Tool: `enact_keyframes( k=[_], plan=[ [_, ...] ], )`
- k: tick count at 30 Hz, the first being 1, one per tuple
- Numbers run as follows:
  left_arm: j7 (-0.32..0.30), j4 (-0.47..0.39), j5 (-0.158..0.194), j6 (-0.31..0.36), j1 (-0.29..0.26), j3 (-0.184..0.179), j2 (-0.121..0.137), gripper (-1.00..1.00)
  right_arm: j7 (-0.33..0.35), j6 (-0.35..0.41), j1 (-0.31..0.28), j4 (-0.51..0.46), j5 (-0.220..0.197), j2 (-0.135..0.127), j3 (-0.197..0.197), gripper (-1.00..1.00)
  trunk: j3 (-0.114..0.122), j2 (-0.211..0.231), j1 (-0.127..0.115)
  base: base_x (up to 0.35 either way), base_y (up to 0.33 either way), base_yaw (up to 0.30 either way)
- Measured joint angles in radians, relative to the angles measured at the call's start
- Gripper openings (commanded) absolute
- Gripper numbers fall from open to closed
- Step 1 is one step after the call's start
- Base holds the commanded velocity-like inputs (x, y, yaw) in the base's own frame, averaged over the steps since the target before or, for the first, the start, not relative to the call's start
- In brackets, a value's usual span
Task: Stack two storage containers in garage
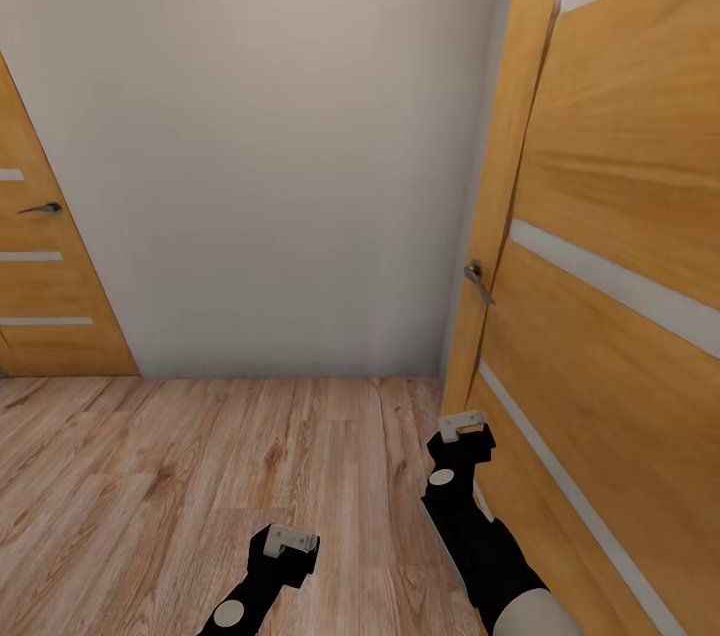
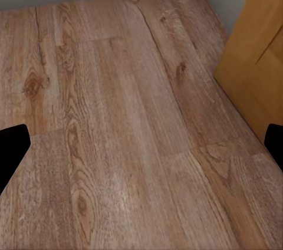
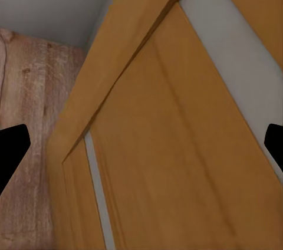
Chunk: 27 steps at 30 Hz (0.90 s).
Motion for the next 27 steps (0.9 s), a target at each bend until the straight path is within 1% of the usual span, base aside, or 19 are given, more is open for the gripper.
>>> enact_keyframes(
  k=[6, 13, 22, 27],
  plan=[
    [-0.018, 0.0, -0.001, 0.002, 0.0, -0.001, 0.0, 1.0, 0.001, 0.0, 0.0, 0.001, -0.002, 0.0, 0.0, 1.0, 0.0, 0.0, 0.0, -0.172, 0.109, 0.0],
    [-0.033, 0.0, 0.0, 0.001, 0.0, -0.002, 0.0, 1.0, 0.001, 0.0, 0.0, 0.001, -0.002, 0.0, 0.0, 1.0, 0.0, 0.0, 0.0, -0.05, 0.033, 0.0],
    [-0.034, 0.0, 0.002, 0.003, 0.0, -0.001, -0.002, 1.0, 0.001, -0.001, 0.0, 0.002, -0.002, 0.0, 0.0, 1.0, 0.0, 0.0, 0.0, 0.115, -0.093, 0.0],
    [-0.035, 0.0, 0.004, 0.002, 0.0, 0.0, -0.002, 1.0, 0.001, -0.001, 0.0, 0.002, -0.002, 0.0, -0.001, 1.0, 0.0, 0.0, 0.0, 0.043, -0.038, 0.0]
  ],
)
